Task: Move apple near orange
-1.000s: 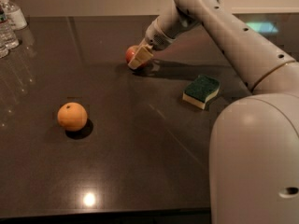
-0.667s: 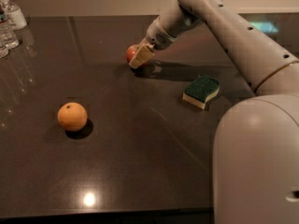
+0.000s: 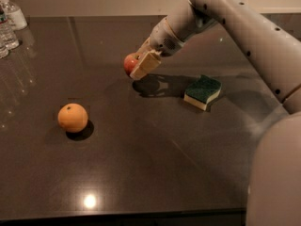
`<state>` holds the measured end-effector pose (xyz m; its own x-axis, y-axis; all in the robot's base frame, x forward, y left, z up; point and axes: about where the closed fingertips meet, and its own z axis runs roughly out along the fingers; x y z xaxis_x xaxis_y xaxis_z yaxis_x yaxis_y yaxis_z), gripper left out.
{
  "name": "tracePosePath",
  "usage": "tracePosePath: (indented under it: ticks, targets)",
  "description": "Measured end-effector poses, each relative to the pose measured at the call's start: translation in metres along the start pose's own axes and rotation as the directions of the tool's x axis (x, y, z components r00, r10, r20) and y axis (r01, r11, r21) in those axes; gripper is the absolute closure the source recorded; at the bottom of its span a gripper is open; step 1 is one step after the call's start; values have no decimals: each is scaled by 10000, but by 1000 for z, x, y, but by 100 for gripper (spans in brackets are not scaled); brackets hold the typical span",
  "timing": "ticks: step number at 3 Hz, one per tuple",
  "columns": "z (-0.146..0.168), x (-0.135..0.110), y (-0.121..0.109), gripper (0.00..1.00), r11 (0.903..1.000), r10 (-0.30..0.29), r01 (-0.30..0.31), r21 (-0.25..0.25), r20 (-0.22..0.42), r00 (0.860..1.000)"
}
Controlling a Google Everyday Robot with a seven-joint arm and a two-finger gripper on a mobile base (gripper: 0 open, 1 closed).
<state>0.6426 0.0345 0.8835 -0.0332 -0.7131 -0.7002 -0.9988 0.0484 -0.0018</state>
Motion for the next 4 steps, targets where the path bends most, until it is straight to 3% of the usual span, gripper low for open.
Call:
tracePosePath:
  ticks: [1,2,3,4]
  targets:
    - [3,0,56,100,9947,-629,629,-819,21,9980]
    - [14,-2,101,100,9815,-1402,1389,-1317,-4,9901]
    - [30,-7,132,100,9633,-2206,2169,-1581,-61,9754]
    - [38,-13,146,100,9511,-2673,2632,-1619,-36,9636]
